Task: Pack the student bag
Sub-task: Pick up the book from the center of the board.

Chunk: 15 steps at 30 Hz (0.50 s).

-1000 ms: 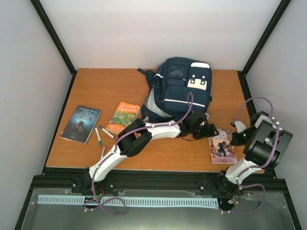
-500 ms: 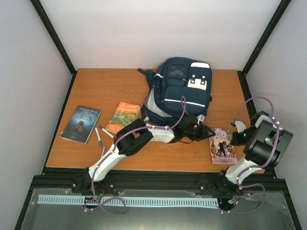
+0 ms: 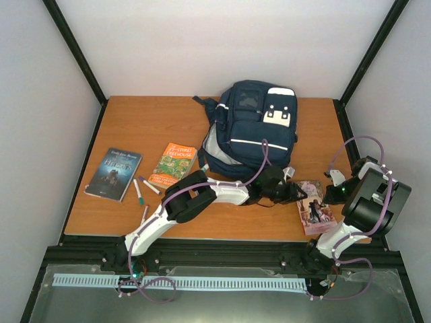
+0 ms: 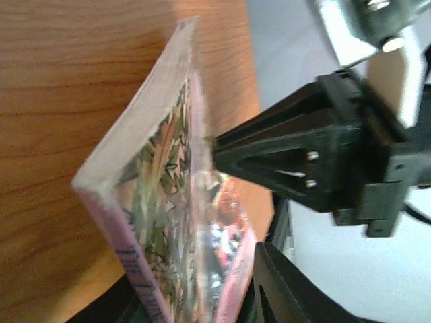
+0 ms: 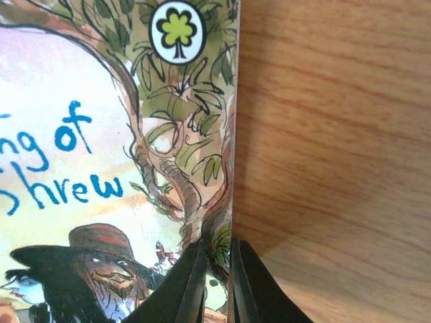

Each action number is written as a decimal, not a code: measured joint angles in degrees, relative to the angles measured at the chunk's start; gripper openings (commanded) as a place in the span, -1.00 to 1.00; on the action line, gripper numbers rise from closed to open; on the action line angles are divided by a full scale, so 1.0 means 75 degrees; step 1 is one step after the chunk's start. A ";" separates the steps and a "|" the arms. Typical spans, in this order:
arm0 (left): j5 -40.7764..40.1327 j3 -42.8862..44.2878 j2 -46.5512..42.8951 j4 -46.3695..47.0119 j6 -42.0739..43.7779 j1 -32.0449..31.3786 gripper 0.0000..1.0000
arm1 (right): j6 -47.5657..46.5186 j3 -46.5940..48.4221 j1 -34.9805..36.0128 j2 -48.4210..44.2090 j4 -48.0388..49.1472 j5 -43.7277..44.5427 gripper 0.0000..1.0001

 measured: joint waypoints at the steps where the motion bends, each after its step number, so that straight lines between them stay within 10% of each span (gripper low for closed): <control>1: -0.0085 0.0000 0.0000 -0.0224 0.0067 0.0000 -0.54 | 0.0000 0.0000 0.0000 0.0000 -0.0003 -0.0006 -0.75; 15: -0.0889 -0.0825 -0.2247 -0.2439 0.2457 0.0163 -0.98 | -0.0268 0.0204 0.0012 -0.1189 -0.0740 -0.1224 0.20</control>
